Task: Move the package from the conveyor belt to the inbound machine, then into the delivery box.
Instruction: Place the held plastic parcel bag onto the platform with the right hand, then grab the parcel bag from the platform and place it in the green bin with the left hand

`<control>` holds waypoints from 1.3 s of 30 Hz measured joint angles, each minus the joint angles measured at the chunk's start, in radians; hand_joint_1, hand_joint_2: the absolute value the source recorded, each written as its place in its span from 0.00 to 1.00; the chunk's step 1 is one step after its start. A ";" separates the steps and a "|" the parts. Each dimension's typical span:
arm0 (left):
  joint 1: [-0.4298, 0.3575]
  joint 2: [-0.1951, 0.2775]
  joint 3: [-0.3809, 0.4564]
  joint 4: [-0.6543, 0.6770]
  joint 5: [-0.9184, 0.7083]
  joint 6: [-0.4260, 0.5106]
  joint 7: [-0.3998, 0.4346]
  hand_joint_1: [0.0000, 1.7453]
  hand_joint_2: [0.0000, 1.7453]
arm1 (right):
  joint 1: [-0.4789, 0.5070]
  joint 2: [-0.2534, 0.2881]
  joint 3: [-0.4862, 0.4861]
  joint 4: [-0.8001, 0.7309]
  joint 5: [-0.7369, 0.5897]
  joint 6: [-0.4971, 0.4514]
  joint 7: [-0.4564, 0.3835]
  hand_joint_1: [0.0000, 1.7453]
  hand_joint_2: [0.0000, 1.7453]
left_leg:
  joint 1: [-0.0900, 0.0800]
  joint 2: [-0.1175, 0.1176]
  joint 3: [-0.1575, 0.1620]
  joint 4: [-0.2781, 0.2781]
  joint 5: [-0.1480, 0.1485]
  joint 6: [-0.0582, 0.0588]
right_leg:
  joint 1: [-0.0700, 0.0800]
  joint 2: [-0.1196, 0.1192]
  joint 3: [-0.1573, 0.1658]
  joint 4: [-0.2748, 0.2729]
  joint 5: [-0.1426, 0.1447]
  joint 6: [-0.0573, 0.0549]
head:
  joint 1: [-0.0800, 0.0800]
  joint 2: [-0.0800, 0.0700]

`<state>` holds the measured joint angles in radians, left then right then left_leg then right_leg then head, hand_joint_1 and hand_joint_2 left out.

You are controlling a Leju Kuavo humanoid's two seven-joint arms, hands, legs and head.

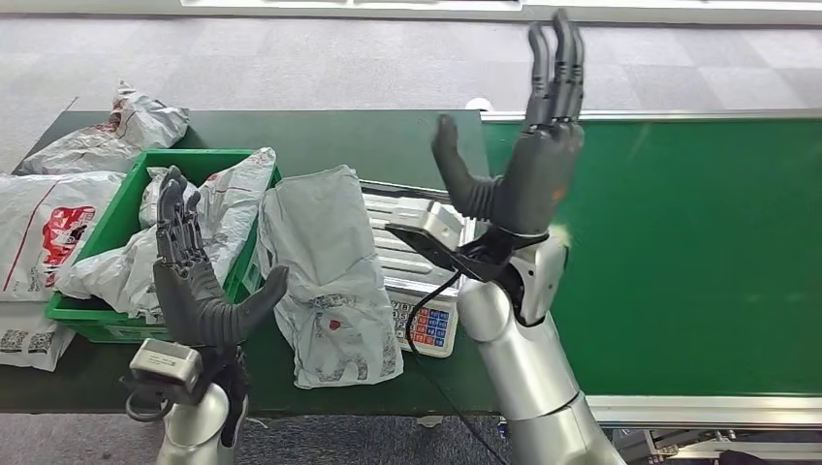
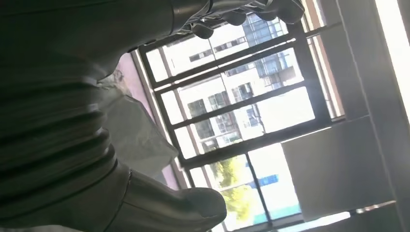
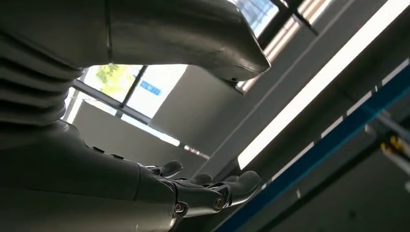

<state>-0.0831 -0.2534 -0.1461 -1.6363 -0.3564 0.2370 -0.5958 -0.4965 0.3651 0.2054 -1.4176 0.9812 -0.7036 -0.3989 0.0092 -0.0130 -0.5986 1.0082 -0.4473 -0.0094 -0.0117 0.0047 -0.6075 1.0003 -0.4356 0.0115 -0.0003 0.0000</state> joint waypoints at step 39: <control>-0.255 0.121 -0.047 0.561 -1.074 -0.040 0.573 1.00 1.00 | 0.156 -0.002 -0.153 -0.356 -0.018 0.006 -0.031 0.00 1.00 | -0.001 0.005 0.000 0.000 0.000 -0.001 | 0.001 0.004 -0.001 0.001 0.002 -0.001 | 0.000 0.000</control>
<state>-0.3383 -0.1324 -0.1926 -1.0758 -1.4303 0.1972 -0.0229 -0.3406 0.3632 0.0528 -1.7738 0.9635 -0.6977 -0.4303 0.0085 -0.0077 -0.5983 1.0081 -0.4471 -0.0108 -0.0110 0.0088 -0.6085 1.0013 -0.4338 0.0101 -0.0004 0.0000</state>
